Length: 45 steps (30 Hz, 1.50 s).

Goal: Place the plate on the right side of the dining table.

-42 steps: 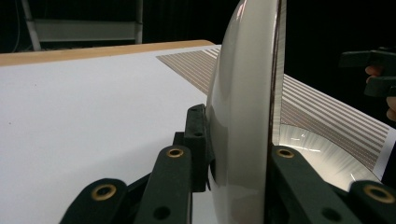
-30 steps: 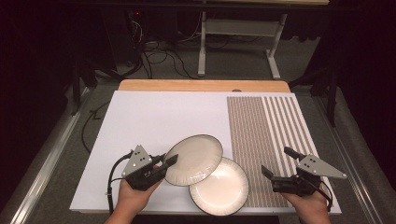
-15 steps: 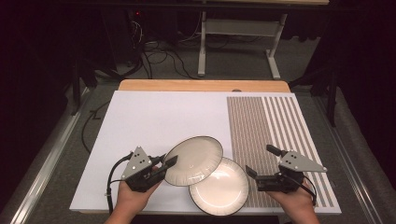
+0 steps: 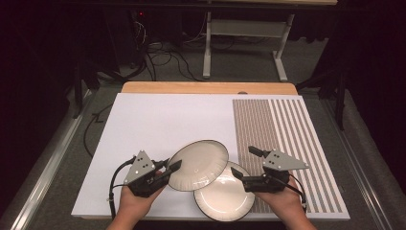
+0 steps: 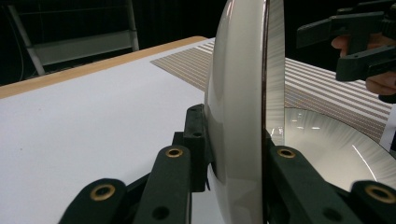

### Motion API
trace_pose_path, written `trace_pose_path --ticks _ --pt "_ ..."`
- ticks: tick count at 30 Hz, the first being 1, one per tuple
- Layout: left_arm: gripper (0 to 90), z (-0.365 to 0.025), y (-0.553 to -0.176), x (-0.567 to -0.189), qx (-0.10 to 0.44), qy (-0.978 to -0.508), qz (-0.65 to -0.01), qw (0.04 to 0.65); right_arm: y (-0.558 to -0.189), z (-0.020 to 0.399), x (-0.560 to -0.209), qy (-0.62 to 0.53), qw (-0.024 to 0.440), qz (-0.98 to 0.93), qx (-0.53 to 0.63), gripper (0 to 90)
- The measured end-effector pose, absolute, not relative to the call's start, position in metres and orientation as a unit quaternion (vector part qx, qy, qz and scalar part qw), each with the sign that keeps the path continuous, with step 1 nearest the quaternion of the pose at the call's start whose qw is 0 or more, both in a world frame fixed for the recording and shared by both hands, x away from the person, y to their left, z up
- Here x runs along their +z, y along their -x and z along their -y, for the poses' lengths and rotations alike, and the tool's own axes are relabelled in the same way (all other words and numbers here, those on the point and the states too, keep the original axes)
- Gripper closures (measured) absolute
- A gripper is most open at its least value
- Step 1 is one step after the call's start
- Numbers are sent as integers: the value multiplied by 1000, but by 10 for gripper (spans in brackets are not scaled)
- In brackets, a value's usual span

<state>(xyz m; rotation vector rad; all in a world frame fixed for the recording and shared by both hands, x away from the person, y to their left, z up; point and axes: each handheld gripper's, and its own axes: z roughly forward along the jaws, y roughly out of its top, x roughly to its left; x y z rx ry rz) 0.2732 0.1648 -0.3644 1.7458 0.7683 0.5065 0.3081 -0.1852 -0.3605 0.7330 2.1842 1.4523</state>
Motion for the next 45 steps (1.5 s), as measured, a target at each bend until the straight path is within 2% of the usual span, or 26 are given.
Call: trace_pose_path --ticks 10,11,13,14,16,17,18,22,24,31,33,35,45 --pt "771 -166 -273 -364 214 -740 -321 551 -321 162 -367 -258 179 -792 524 191" --pt "771 -166 -273 -365 213 -739 -321 552 -324 159 -370 -258 172 -791 528 228" --pt "771 -166 -273 -365 213 -739 -321 552 -325 158 -370 -261 171 -793 524 238" --pt "771 -168 -274 -365 211 -739 -321 553 -328 156 -371 -264 163 -793 525 297" --pt "771 -168 -274 -366 210 -739 -320 555 -330 154 -373 -273 151 -792 524 345" --pt "771 -168 -274 -366 210 -739 -320 555 -330 154 -373 -273 151 -792 524 345" --pt "770 -170 -274 -366 209 -738 -322 554 -331 152 -375 -274 137 -795 524 446" --pt "770 -171 -274 -367 208 -738 -323 556 -331 148 -377 -275 130 -797 521 509" --pt "768 -173 -273 -368 208 -738 -321 556 -333 146 -380 -281 117 -801 516 574" --pt "768 -175 -273 -369 208 -738 -321 556 -337 144 -382 -294 95 -800 515 687" --pt "769 -175 -273 -369 208 -738 -321 556 -338 143 -382 -294 92 -800 515 696" --pt "769 -175 -273 -369 206 -737 -324 556 -339 141 -384 -297 87 -800 514 764" --pt "778 -177 -275 -368 181 -730 -351 559 -339 144 -381 -316 65 -792 518 815"
